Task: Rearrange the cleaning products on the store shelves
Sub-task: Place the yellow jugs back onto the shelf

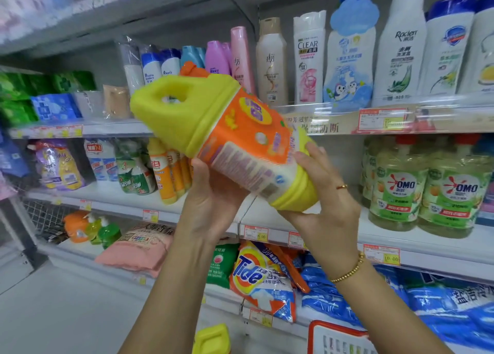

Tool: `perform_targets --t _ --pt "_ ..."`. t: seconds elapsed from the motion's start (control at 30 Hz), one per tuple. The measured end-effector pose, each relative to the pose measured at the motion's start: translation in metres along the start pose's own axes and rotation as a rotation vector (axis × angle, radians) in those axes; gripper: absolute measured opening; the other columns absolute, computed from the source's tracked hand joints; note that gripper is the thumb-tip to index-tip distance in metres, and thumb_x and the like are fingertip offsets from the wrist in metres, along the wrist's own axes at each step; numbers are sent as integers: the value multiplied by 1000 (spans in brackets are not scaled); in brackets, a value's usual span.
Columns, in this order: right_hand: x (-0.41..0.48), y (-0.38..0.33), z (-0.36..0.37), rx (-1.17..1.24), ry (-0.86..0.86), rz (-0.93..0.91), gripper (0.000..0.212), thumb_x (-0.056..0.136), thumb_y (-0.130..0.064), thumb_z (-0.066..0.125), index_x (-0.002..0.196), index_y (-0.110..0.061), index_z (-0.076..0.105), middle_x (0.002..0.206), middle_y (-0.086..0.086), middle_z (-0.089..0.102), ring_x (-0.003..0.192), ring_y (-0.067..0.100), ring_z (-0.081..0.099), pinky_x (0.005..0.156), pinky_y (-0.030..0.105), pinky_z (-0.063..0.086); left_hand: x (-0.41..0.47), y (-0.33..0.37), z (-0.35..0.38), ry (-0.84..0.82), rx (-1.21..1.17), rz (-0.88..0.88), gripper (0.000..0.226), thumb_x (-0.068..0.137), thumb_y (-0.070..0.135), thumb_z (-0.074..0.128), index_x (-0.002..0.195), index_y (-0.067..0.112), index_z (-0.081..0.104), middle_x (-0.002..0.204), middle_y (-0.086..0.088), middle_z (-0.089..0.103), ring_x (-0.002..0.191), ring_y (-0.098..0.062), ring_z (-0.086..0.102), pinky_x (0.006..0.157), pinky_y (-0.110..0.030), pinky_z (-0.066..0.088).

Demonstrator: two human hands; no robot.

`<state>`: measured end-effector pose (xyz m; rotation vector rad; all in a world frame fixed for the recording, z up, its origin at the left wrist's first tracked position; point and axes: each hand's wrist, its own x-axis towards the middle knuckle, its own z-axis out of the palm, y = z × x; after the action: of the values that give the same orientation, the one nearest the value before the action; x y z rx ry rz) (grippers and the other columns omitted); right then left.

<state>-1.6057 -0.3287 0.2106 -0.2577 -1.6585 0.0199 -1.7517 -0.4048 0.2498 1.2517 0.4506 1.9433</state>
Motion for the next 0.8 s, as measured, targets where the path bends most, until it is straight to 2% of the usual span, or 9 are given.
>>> perform_targets --t 0.03,0.1,0.17,0.3,0.43,0.53,0.63,0.73,0.8 --pt "0 -5 1 75 9 99 70 69 -29 82 129 -21 47 137 1 52 125 18 51 100 15 41 1 4 0 -15 36 11 70 60 57 78 122 28 64 126 1 64 120 -19 58 96 -40 50" --pt "1 -14 0 279 13 298 72 63 -27 87 125 -25 50 124 -16 58 110 4 58 88 14 47 4 8 -3 27 115 1 99 63 54 79 147 26 34 138 -1 55 127 -21 52 100 -41 47" --pt "5 -18 -5 526 -16 455 67 61 -21 85 119 -27 52 114 -23 60 105 -1 59 82 13 49 6 10 -8 66 197 -15 110 64 45 83 152 33 18 139 1 54 129 -22 50 106 -44 42" --pt "10 -6 -15 821 -150 701 61 65 -16 80 120 -19 54 110 -5 69 102 10 65 81 24 53 10 10 -20 100 311 -41 98 68 29 81 150 30 27 132 -1 59 125 -26 54 92 -38 51" --pt "11 -1 -22 992 -255 914 60 72 -26 80 124 -12 53 113 7 69 101 25 67 77 42 58 19 21 -25 159 341 -89 91 57 37 88 137 17 48 112 -1 70 101 -19 66 83 -40 56" --pt "23 -9 -28 1034 -341 1022 57 71 -38 70 122 -14 55 108 6 71 92 24 70 69 36 59 28 32 -28 215 247 -185 67 49 37 90 109 16 71 102 -5 74 93 -20 71 83 -40 58" --pt "42 -15 -30 1056 -465 1110 48 77 -40 65 117 -15 59 100 1 74 86 20 72 65 32 59 35 43 -34 287 217 -341 53 35 33 92 83 15 79 92 -7 76 85 -20 73 66 -36 59" --pt "57 -17 -26 1067 -536 1154 26 84 -38 63 100 -18 62 88 2 75 80 23 73 62 31 60 45 58 -39 401 192 -423 74 29 28 97 97 11 76 106 -12 73 94 -25 71 64 -40 59" --pt "65 -19 -21 1076 -551 1182 21 85 -38 63 93 -19 61 86 5 73 75 29 72 62 32 61 49 69 -39 469 279 -481 69 50 32 89 112 10 69 118 -11 68 97 -25 70 63 -41 58"
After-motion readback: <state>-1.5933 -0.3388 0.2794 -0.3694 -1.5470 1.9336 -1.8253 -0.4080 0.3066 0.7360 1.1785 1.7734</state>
